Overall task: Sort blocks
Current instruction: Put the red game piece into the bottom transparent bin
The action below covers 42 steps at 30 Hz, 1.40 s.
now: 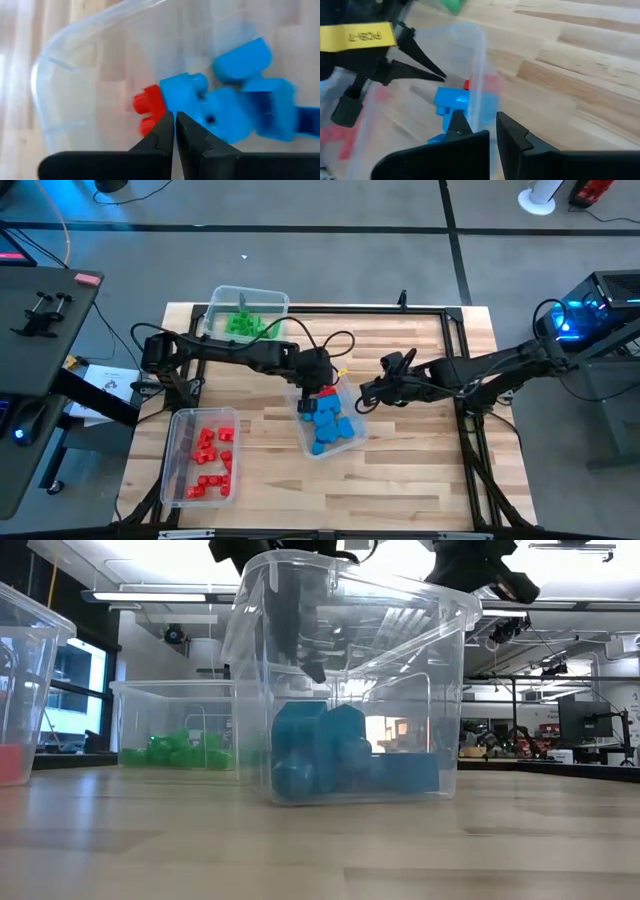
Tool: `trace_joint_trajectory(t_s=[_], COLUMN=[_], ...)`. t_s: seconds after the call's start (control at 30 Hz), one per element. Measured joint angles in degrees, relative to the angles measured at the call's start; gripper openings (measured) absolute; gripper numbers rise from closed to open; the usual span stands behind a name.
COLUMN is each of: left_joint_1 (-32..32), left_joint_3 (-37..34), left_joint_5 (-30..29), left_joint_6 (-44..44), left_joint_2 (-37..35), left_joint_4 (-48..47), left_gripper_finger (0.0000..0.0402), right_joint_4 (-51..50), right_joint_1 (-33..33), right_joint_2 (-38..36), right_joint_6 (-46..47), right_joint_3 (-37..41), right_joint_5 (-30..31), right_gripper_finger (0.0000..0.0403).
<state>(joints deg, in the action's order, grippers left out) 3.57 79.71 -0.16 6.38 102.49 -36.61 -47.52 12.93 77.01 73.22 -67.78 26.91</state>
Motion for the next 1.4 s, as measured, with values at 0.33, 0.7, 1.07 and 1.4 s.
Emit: trace_joint_trajectory(t_s=[0.33, 0.7, 1.07, 1.4], left_joint_1=[-1.8, -2.0, -4.1, -3.1], left_joint_3=[-0.2, -0.1, 1.4, 1.4], left_joint_5=[-0.9, -4.5, -1.7, -5.9], left_joint_6=[6.7, 7.4, 20.5, 24.4], left_joint_2=[3.1, 6.6, 4.0, -5.8], left_joint_4=[6.1, 6.1, 5.1, -0.8], left_gripper_finger=[0.0144, 0.0244, 0.0229, 0.0157], right_joint_4=[-1.6, -1.7, -0.1, 12.2], right_joint_1=[0.0, 0.0, 0.4, 6.2], right_joint_2=[0.0, 0.0, -0.6, -0.8], right_joint_6=[0.3, -0.2, -3.6, -19.8], right_joint_3=[-0.6, -0.5, -0.5, -5.8], right_joint_5=[-0.2, -0.4, -0.6, -0.1], right_gripper_finger=[0.0000, 0.0000, 0.0000, 0.0000])
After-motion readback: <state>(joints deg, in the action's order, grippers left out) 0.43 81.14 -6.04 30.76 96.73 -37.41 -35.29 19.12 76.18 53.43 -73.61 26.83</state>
